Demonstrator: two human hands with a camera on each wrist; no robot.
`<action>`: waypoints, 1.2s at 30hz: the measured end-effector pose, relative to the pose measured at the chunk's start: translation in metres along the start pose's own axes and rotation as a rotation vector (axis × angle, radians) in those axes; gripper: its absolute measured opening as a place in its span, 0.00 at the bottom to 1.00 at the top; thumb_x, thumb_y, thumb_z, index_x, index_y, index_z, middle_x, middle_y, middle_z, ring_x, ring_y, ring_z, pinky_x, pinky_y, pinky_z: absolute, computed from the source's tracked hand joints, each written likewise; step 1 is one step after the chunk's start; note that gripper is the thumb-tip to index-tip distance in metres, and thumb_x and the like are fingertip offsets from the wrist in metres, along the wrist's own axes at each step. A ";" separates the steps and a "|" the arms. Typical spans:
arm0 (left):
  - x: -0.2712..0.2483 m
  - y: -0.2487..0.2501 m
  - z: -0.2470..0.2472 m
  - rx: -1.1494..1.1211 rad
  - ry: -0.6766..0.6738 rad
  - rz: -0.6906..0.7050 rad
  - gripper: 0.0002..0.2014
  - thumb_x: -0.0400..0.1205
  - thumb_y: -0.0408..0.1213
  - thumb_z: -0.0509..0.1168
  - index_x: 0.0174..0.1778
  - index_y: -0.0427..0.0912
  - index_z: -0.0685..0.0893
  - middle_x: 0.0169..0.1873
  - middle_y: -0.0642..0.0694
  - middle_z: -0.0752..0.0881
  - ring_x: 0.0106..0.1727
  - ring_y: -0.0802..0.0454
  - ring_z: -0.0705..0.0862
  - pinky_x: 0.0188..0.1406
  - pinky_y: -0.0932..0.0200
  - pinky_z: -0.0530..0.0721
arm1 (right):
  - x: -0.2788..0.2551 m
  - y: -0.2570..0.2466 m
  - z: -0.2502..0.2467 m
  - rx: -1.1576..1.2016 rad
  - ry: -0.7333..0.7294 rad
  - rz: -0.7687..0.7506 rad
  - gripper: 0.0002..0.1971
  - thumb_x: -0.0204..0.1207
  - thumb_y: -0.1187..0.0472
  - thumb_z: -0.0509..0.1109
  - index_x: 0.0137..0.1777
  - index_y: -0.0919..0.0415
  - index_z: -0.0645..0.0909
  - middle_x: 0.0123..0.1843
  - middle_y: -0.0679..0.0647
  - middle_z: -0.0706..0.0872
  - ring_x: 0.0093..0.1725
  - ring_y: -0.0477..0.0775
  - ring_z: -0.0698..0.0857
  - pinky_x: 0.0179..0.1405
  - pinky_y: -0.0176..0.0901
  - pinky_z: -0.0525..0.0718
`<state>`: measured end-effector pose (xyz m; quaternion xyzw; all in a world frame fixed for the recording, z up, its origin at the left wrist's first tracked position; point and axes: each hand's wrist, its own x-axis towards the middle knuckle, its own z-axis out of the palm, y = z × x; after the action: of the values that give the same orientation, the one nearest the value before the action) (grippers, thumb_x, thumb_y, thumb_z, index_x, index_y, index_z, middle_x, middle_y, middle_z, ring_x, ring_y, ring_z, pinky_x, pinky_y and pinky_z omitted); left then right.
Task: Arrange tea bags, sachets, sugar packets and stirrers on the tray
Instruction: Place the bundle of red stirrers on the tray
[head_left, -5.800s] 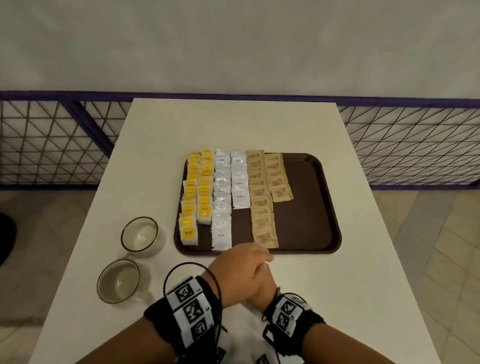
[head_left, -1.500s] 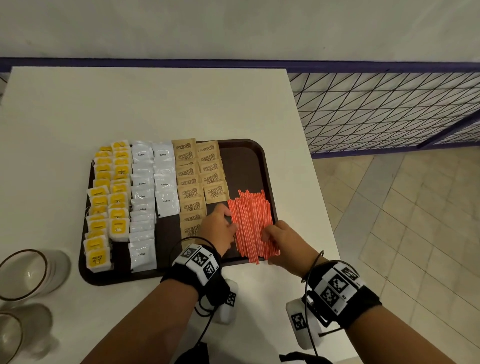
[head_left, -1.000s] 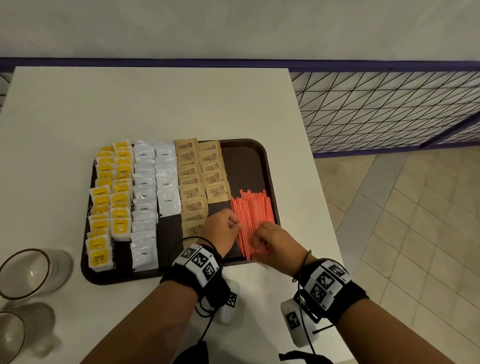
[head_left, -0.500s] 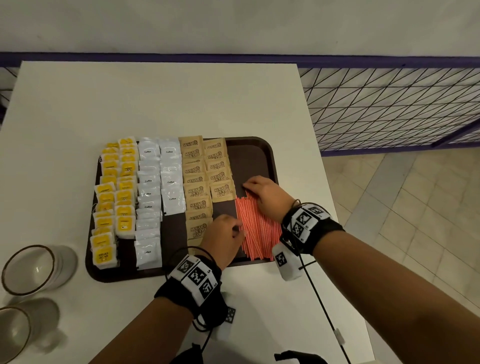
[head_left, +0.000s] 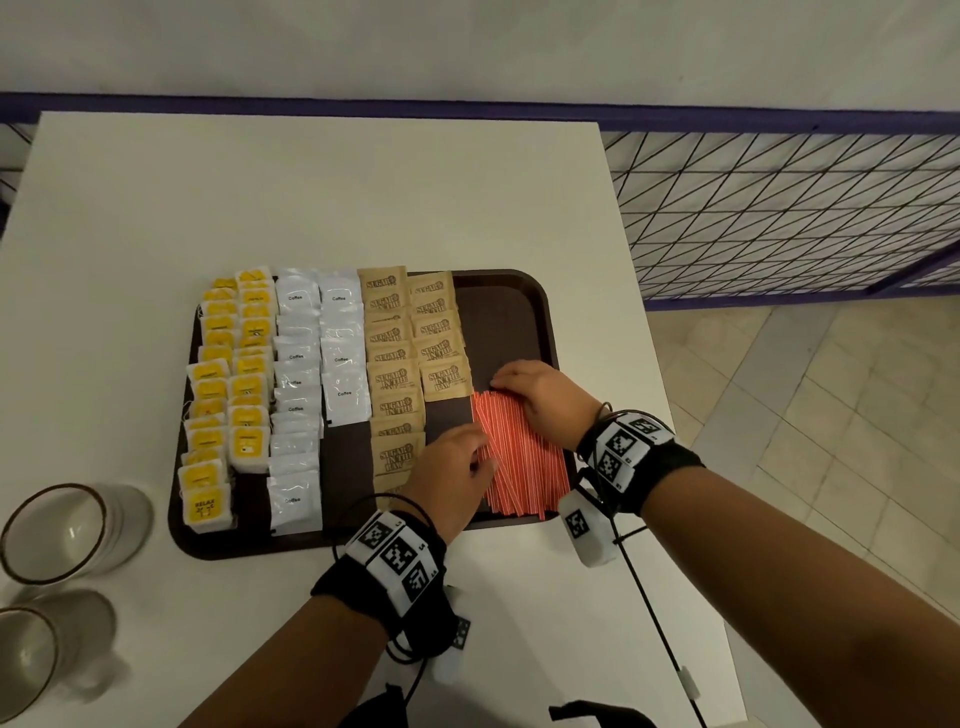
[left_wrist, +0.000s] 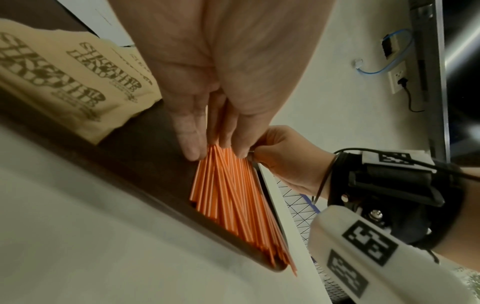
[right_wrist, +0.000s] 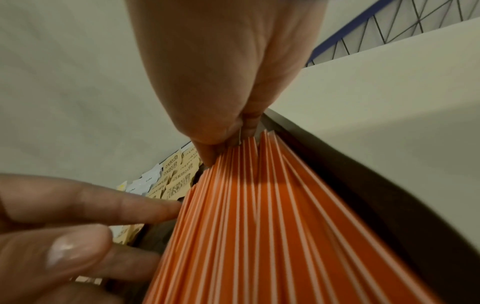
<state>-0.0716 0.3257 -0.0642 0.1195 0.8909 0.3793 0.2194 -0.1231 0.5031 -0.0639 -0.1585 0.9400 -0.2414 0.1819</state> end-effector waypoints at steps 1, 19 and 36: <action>0.000 0.000 0.000 0.007 -0.006 -0.002 0.20 0.81 0.40 0.65 0.69 0.39 0.78 0.70 0.45 0.77 0.65 0.52 0.80 0.68 0.53 0.77 | 0.000 -0.001 -0.002 0.004 -0.011 -0.013 0.21 0.77 0.77 0.56 0.67 0.68 0.78 0.67 0.63 0.80 0.69 0.60 0.76 0.69 0.36 0.64; -0.003 -0.004 0.001 0.115 -0.046 -0.005 0.26 0.80 0.40 0.66 0.75 0.44 0.71 0.76 0.48 0.65 0.72 0.52 0.72 0.70 0.57 0.74 | -0.094 0.000 0.037 -0.100 0.033 -0.038 0.42 0.60 0.41 0.77 0.73 0.44 0.63 0.78 0.47 0.64 0.77 0.54 0.62 0.71 0.57 0.64; -0.003 -0.012 0.009 0.042 -0.023 0.002 0.25 0.80 0.37 0.66 0.74 0.42 0.72 0.73 0.48 0.71 0.69 0.52 0.75 0.67 0.52 0.79 | -0.105 0.023 0.020 0.024 0.148 -0.162 0.34 0.64 0.41 0.73 0.70 0.51 0.73 0.72 0.49 0.76 0.73 0.48 0.71 0.70 0.54 0.74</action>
<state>-0.0652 0.3215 -0.0775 0.1293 0.8961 0.3592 0.2265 -0.0265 0.5552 -0.0638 -0.2135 0.9320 -0.2776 0.0937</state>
